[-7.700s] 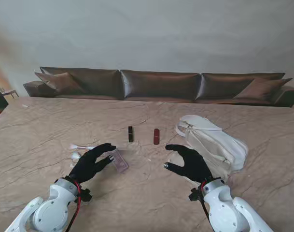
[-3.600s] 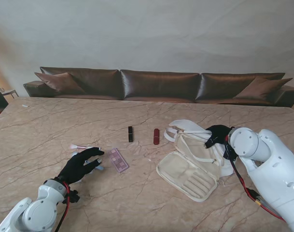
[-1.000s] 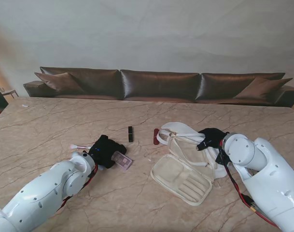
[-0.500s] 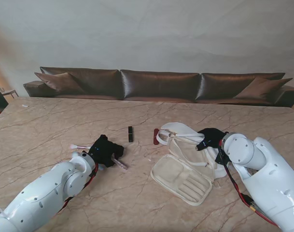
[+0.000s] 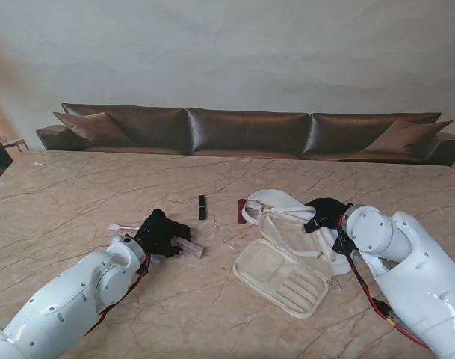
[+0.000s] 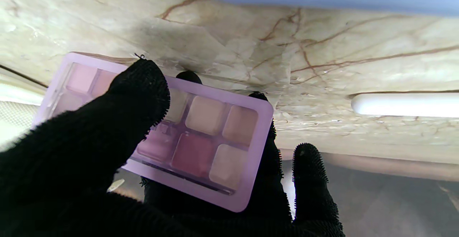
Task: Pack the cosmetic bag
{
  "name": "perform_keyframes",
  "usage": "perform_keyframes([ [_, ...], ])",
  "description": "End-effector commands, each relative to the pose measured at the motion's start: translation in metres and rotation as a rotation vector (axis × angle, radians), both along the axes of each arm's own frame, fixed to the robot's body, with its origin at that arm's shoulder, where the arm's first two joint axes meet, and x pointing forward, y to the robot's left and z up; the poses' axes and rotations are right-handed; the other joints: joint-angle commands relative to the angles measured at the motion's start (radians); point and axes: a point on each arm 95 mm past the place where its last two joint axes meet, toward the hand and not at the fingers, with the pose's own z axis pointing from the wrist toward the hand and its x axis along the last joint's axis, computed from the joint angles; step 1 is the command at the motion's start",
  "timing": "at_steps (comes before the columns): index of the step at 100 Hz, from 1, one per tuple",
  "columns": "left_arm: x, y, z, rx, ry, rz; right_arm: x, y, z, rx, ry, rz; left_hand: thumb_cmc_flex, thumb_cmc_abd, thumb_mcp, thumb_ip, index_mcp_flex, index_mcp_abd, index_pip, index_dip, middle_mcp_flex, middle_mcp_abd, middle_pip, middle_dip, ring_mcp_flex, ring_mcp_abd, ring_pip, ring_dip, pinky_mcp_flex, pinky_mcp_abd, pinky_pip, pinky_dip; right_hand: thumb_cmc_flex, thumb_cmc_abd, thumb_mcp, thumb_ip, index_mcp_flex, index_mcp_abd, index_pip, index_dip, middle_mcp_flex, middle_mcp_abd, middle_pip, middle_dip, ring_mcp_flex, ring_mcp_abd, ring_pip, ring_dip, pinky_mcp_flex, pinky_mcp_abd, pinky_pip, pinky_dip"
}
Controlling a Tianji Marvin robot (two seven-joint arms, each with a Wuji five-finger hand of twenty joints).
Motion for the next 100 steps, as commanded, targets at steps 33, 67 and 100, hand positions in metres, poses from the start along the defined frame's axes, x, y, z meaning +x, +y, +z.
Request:
perform_keyframes([
  [33,-0.026,-0.03,0.023,-0.182,-0.052,0.072,-0.004,0.007,-0.007,0.012,0.034,0.026,0.051,0.135,-0.008,0.044,0.044,-0.033,0.034,0.133,0.058,0.056,0.04,0.107,0.017,-0.006,0.047,-0.024,-0.018,-0.08,0.016,0.06,0.091,0.097,0.075,0.008,0.056,-0.148,0.05,-0.026,0.033,-0.012,-0.004,-0.002,0.091,-0.029,0.049,-0.014,0.024,-0.008,0.057,0.005],
  [67,-0.041,-0.083,0.062,-0.272,-0.184,0.014,-0.003,0.012,-0.007,0.012,0.033,0.035,0.048,0.134,-0.01,0.048,0.05,-0.03,0.02,0.144,0.069,0.056,0.035,0.116,0.003,0.001,0.067,-0.007,-0.03,-0.071,0.007,0.065,0.089,0.096,0.075,0.009,0.057,-0.15,0.048,-0.026,0.034,-0.013,-0.003,-0.002,0.092,-0.032,0.056,-0.011,0.029,-0.01,0.06,0.003],
  [100,-0.058,-0.145,0.07,-0.329,-0.267,-0.09,-0.002,0.015,-0.009,0.021,0.04,0.042,0.044,0.135,-0.011,0.049,0.056,-0.04,0.006,0.148,0.067,0.048,0.026,0.122,-0.049,-0.002,0.058,-0.002,-0.061,-0.044,-0.03,0.054,0.087,0.087,0.083,0.007,0.061,-0.147,0.05,-0.026,0.037,-0.012,-0.004,-0.003,0.092,-0.033,0.063,-0.01,0.033,-0.011,0.062,0.001],
])
